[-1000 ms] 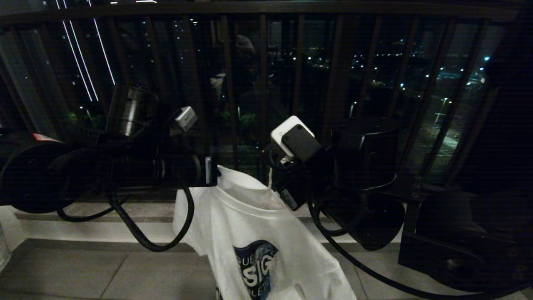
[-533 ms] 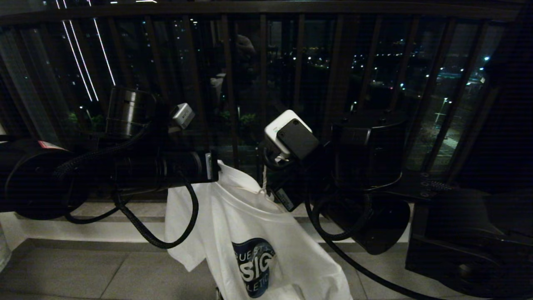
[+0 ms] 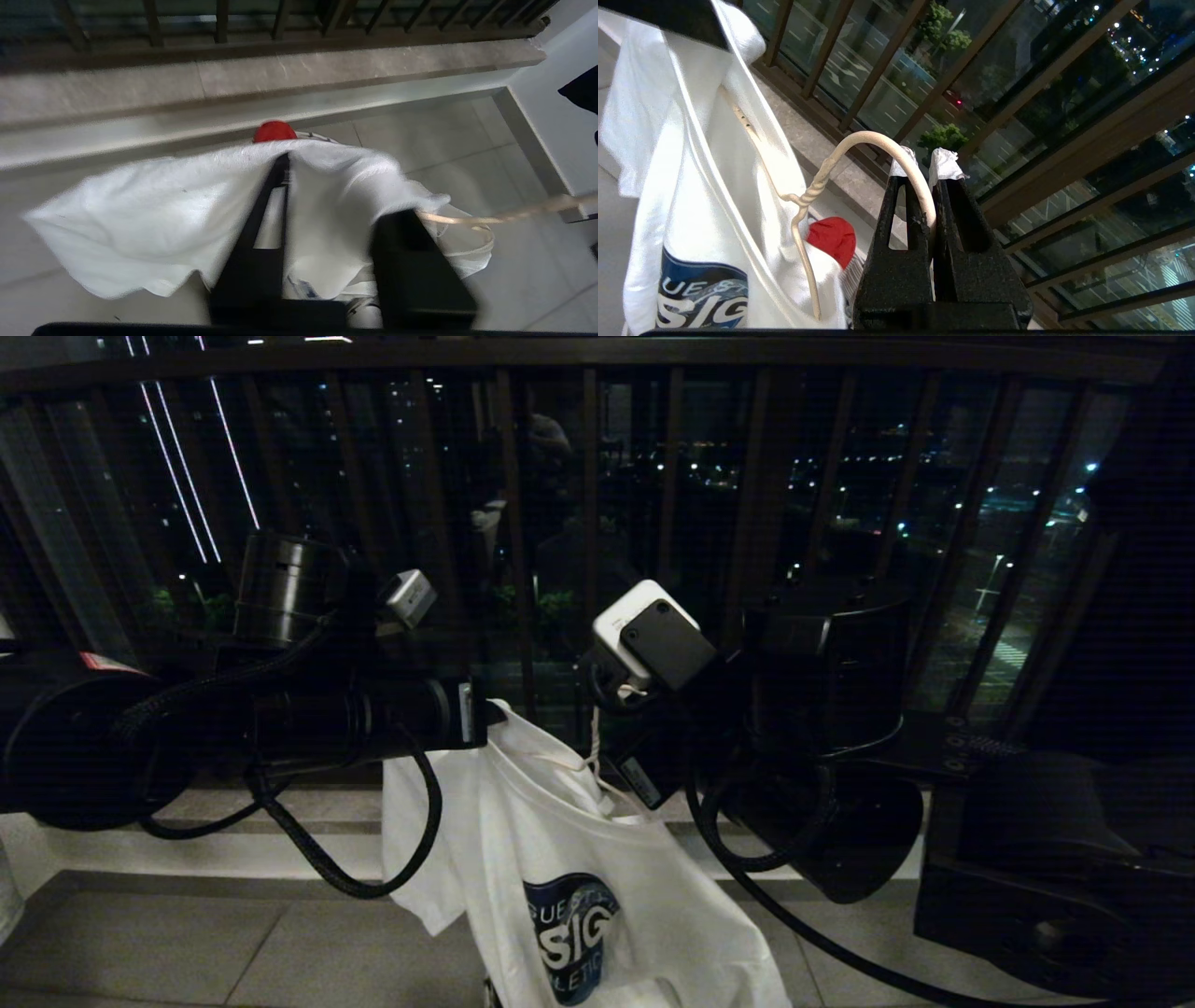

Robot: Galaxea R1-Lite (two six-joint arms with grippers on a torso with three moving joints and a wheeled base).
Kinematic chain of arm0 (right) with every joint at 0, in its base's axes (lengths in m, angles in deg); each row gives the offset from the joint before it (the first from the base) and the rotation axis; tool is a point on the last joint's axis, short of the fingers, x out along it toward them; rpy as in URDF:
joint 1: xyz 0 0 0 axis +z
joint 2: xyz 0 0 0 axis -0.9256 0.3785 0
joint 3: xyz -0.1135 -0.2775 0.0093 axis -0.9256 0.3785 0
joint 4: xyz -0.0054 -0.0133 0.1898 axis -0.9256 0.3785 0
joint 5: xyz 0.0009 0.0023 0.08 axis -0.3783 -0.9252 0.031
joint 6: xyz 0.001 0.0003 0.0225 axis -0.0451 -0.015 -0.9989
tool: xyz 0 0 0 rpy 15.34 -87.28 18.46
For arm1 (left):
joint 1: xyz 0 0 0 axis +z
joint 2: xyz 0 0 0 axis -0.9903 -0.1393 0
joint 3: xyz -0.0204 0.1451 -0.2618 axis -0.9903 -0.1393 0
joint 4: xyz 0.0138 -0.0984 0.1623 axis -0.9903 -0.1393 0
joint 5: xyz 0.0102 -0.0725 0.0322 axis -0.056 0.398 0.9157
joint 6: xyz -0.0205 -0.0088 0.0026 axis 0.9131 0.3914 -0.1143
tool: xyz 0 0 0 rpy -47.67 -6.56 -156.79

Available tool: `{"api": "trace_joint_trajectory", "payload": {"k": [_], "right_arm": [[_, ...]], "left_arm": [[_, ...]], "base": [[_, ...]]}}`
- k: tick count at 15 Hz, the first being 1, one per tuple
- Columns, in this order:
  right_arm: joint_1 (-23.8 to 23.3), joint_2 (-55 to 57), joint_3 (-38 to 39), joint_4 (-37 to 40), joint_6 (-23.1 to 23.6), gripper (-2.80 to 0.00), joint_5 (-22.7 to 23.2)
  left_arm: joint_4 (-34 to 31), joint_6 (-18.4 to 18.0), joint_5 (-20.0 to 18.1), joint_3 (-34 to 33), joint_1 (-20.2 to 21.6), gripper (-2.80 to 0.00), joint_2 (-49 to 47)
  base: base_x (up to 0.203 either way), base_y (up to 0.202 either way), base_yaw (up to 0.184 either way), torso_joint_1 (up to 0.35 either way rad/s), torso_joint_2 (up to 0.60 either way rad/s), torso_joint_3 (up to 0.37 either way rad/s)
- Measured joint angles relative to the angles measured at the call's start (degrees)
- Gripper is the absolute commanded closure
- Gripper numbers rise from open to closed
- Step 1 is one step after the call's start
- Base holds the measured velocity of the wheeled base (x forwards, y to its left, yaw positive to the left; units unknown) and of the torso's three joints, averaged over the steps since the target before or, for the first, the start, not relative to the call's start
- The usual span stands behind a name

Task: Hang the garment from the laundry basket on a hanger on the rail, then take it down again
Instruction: Hang the clothes on the clothes rack, then hang the clothes rack on the clothesline

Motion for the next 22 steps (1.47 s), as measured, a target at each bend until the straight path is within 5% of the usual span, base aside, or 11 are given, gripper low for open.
{"api": "trace_joint_trajectory", "payload": {"k": [6, 12, 13, 20, 22], "right_arm": [[-0.8, 0.2, -1.1, 2.4, 0.0, 0.0, 0.0], [-1.8, 0.3, -2.8, 5.9, 0.0, 0.0, -0.1], [-1.8, 0.3, -3.4, 6.6, 0.0, 0.0, -0.1], [-1.8, 0.2, -5.1, 8.6, 0.1, 0.0, -0.2], [-1.7, 0.2, -6.3, 8.7, 0.0, 0.0, -0.1]], "left_arm": [[-14.6, -5.1, -0.3, 3.3, 0.0, -2.8, 4.7], [-16.1, -7.1, -0.2, 3.9, 1.4, -2.8, 9.5], [-16.1, -7.3, -0.2, 4.0, 1.9, 0.0, 9.8], [-16.1, -8.1, -0.9, 4.1, 3.5, 0.0, 10.1], [-16.0, -8.0, -3.8, 3.6, 3.5, 0.0, 9.8]], "base": [[0.0, 0.0, 0.0, 0.0, 0.0, 0.0], [0.0, 0.0, 0.0, 0.0, 0.0, 0.0], [0.0, 0.0, 0.0, 0.0, 0.0, 0.0], [0.0, 0.0, 0.0, 0.0, 0.0, 0.0], [0.0, 0.0, 0.0, 0.0, 0.0, 0.0]]}}
